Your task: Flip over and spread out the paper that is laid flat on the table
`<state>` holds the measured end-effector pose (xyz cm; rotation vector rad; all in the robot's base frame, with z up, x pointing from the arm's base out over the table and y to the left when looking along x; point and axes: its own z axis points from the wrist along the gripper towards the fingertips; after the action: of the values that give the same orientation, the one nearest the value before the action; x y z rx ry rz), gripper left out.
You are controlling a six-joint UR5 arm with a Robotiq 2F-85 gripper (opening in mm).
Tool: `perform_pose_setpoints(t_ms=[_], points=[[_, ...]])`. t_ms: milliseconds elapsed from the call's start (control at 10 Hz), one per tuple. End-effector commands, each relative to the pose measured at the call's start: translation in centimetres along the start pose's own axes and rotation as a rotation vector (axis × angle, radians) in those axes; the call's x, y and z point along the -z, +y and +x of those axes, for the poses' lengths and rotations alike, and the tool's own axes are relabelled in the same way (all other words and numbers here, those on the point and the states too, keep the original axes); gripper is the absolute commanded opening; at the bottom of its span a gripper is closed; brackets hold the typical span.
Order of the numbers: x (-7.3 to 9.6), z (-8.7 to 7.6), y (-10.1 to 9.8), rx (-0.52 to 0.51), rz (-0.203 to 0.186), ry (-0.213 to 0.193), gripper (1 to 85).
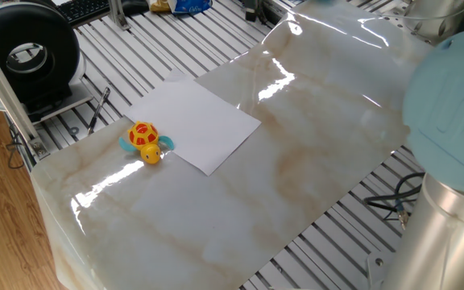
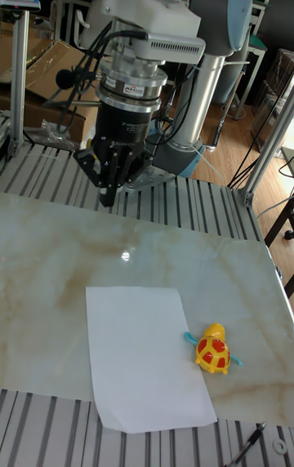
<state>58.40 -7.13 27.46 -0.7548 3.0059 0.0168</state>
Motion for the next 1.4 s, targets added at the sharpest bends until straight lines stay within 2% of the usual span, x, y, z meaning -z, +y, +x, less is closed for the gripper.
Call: perform_pose_setpoints(t_ms=[0, 200, 300, 700, 1300], points=[[1.2, 1.9, 0.5, -0.047, -0.02, 0.008, 1.0], [1.3, 1.6, 1.0, -0.06, -0.043, -0.012, 1.0], [1.3, 1.8, 0.9, -0.06, -0.039, -0.006, 1.0], [1.3, 2.7, -0.6, -0.102, 0.02, 0.027, 1.0], [1.3, 2.1, 0.3, -0.117, -0.013, 0.015, 1.0]])
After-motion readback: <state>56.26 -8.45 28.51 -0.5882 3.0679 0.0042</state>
